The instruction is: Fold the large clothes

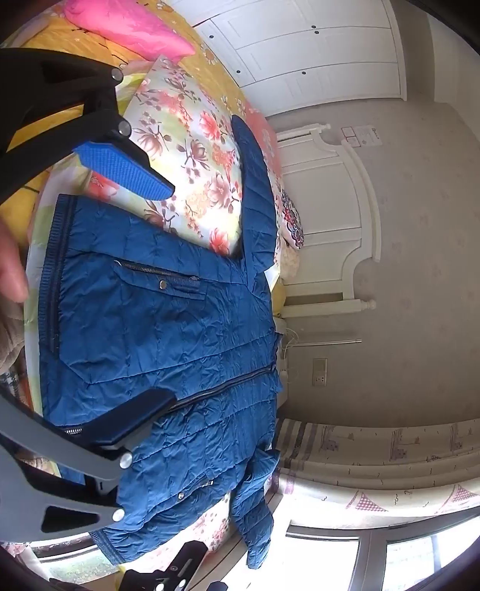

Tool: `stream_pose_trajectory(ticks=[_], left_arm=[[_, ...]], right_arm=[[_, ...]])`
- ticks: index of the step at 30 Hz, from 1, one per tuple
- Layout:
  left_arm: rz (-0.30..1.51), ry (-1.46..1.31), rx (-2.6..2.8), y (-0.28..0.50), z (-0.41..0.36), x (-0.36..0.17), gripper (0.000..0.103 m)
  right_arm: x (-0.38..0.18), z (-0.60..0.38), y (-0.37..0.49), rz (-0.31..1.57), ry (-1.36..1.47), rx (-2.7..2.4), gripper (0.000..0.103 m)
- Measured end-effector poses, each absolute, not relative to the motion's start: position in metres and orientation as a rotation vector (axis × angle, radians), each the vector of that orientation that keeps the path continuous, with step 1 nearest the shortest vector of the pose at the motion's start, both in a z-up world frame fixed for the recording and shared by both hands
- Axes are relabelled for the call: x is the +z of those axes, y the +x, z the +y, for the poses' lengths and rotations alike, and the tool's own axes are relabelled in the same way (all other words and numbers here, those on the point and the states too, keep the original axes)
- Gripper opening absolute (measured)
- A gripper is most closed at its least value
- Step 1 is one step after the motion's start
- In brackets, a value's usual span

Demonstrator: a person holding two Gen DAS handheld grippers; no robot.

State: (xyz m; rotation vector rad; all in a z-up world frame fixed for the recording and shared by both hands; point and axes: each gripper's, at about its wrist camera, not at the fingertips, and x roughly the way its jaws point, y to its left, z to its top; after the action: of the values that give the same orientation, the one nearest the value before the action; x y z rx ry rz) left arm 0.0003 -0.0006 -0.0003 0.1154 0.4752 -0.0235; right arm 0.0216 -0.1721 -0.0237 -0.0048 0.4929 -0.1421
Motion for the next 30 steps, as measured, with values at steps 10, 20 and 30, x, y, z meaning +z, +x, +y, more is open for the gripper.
stream_pose_trajectory(ticks=[10,20,30], left_arm=[[0.478,0.099,-0.021,-0.0017,0.0034,-0.0007,0.101],[0.479,0.103,-0.019,-0.0024,0.0030,0.0001,0.101],[0.479,0.106,-0.019,-0.0021,0.0010,-0.0019,0.101]], right_arm=[[-0.0244,-0.1717,0.0227,0.497,-0.002,-0.144,0.099],[-0.0286,-0.1696,0.0234,0.499,0.004,-0.143,0.099],[-0.0253,-0.1717,0.0230,0.500,0.005,-0.140,0.099]])
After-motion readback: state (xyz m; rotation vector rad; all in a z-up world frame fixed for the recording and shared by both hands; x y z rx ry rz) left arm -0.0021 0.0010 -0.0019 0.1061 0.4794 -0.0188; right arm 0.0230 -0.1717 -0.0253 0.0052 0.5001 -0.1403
